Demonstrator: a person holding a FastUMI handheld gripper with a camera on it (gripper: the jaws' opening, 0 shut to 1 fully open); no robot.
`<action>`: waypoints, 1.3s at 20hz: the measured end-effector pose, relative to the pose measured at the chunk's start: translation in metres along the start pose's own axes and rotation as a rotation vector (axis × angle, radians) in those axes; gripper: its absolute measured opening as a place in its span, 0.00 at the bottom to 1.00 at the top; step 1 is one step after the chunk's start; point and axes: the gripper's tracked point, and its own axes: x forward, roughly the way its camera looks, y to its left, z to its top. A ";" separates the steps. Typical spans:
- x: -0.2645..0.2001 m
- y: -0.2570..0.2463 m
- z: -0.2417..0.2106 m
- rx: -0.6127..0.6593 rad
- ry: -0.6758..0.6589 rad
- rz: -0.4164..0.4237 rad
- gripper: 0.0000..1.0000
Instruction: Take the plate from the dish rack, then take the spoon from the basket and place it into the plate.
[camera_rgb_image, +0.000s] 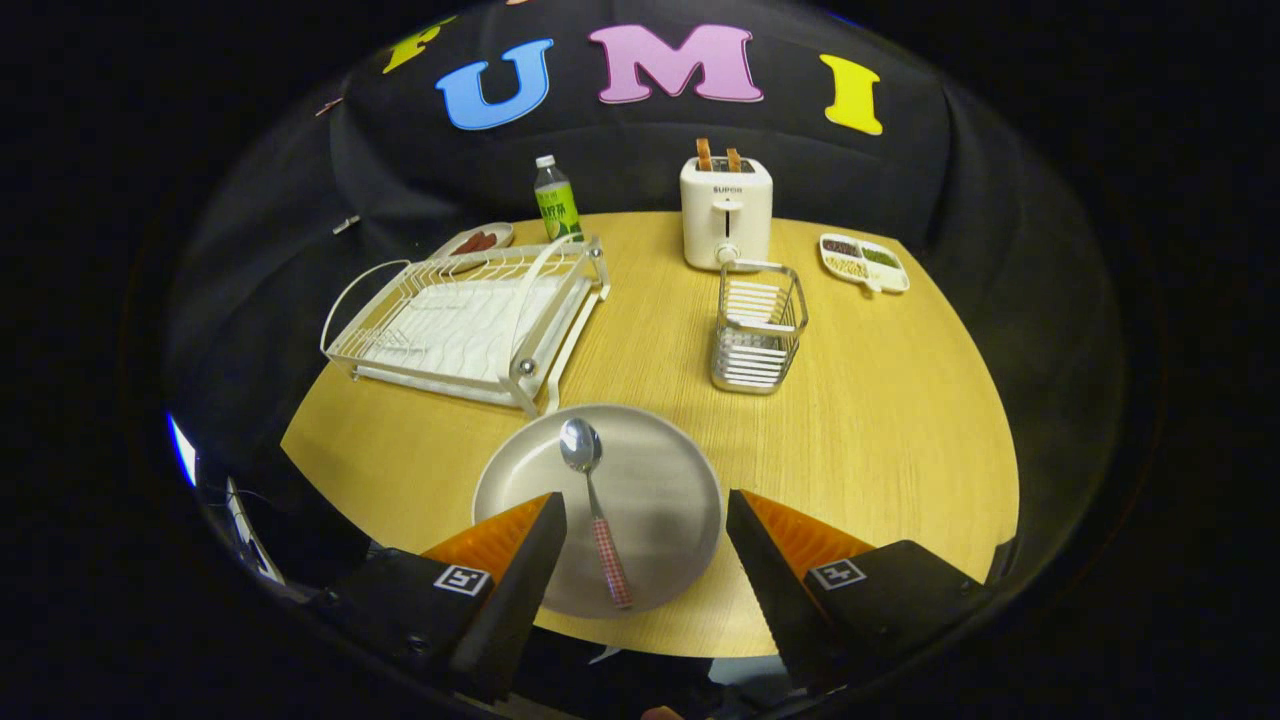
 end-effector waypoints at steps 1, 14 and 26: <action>-0.005 -0.002 0.018 -0.013 -0.036 -0.005 1.00; -0.151 -0.041 0.246 -0.163 -0.587 -0.066 0.97; -0.252 -0.051 0.328 -0.150 -0.872 -0.048 0.98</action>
